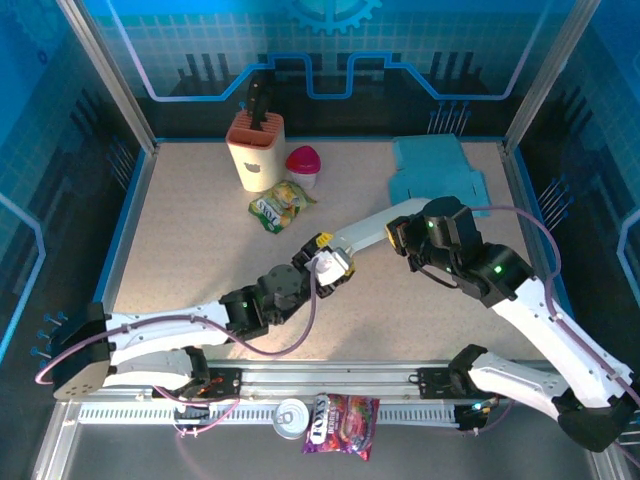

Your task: Fold the paper box

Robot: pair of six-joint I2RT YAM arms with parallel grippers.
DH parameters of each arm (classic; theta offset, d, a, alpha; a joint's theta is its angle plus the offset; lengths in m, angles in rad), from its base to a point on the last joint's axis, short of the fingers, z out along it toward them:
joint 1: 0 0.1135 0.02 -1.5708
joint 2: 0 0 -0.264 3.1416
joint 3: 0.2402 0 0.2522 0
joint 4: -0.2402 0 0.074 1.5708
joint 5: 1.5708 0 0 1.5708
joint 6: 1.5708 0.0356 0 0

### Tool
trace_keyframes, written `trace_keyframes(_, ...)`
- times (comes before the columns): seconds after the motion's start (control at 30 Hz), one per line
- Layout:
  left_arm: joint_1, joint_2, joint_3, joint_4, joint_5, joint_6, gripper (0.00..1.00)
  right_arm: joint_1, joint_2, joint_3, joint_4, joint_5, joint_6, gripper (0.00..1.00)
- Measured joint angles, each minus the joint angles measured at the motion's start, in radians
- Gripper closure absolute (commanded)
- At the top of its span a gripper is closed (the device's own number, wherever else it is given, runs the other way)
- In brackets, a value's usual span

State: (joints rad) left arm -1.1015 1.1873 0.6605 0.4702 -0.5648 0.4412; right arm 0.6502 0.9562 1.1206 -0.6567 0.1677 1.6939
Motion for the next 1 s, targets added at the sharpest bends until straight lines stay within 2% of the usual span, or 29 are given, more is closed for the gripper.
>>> trace_keyframes(0.07, 0.003, 0.014, 0.002, 0.007, 0.000, 0.005, 0.63, -0.006, 0.000, 0.000, 0.005, -0.013, 0.002, 1.00)
trace_keyframes(0.17, 0.007, 0.027, 0.003, 0.004, 0.000, 0.004, 0.97, -0.016, 0.006, 0.000, 0.021, -0.026, 0.003, 0.99)
trace_keyframes(0.2, 0.008, 0.027, 0.005, 0.000, -0.008, -0.002, 1.00, -0.019, 0.011, -0.001, 0.026, -0.029, 0.002, 0.89)
trace_keyframes(0.27, 0.013, 0.027, 0.013, -0.016, -0.021, -0.010, 1.00, -0.027, 0.021, -0.004, 0.045, -0.039, -0.005, 0.64)
trace_keyframes(0.33, 0.016, 0.024, 0.036, -0.060, -0.031, -0.060, 1.00, -0.033, 0.027, -0.013, 0.076, -0.055, -0.023, 0.49)
trace_keyframes(0.53, 0.055, -0.009, 0.146, -0.291, -0.033, -0.284, 1.00, -0.038, -0.002, -0.055, 0.150, -0.074, -0.080, 0.30)
trace_keyframes(0.67, 0.079, -0.014, 0.215, -0.450, -0.029, -0.423, 1.00, -0.038, -0.025, -0.066, 0.185, -0.076, -0.099, 0.26)
trace_keyframes(0.8, 0.086, -0.014, 0.265, -0.579, -0.017, -0.513, 1.00, -0.031, 0.000, -0.066, 0.242, -0.076, -0.103, 0.27)
trace_keyframes(0.9, 0.086, -0.014, 0.268, -0.625, -0.014, -0.541, 1.00, -0.021, 0.028, -0.066, 0.270, -0.075, -0.102, 0.29)
trace_keyframes(1.0, 0.086, -0.014, 0.268, -0.651, -0.007, -0.550, 1.00, -0.018, 0.063, -0.066, 0.298, -0.076, -0.099, 0.37)
